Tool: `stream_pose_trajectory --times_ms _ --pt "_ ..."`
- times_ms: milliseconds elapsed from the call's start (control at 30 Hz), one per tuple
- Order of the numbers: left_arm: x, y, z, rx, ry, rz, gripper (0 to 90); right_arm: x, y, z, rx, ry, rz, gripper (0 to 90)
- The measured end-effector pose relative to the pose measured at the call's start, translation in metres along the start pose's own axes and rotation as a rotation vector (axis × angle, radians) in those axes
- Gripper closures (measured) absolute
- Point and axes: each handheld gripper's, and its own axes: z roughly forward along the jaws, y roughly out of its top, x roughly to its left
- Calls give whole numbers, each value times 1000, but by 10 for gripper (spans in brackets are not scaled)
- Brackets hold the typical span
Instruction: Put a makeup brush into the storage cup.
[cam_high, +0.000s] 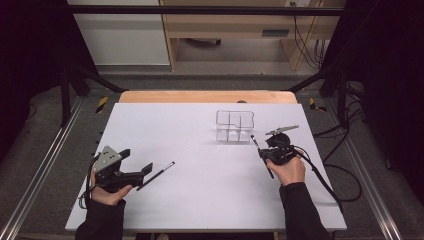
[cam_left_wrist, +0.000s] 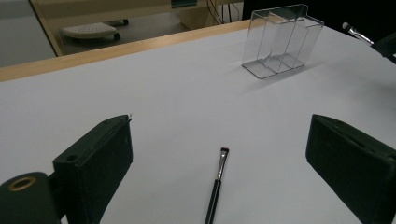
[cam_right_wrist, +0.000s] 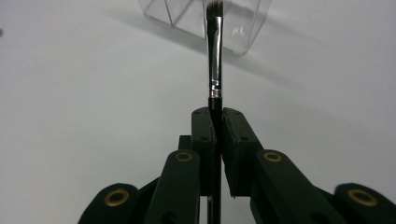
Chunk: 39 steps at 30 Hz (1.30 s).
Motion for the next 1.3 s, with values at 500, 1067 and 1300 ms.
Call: stream_pose_trajectory --times_ms 500,1067,1300 --pt "0 0 0 2 -2 1 65 5 0 -17 -230 21 42 843" --pt "0 -1 1 5 -5 -1 65 9 8 -32 -418 31 63 843" --pt "0 -1 1 6 -5 -1 65 12 12 -35 -477 29 75 843"
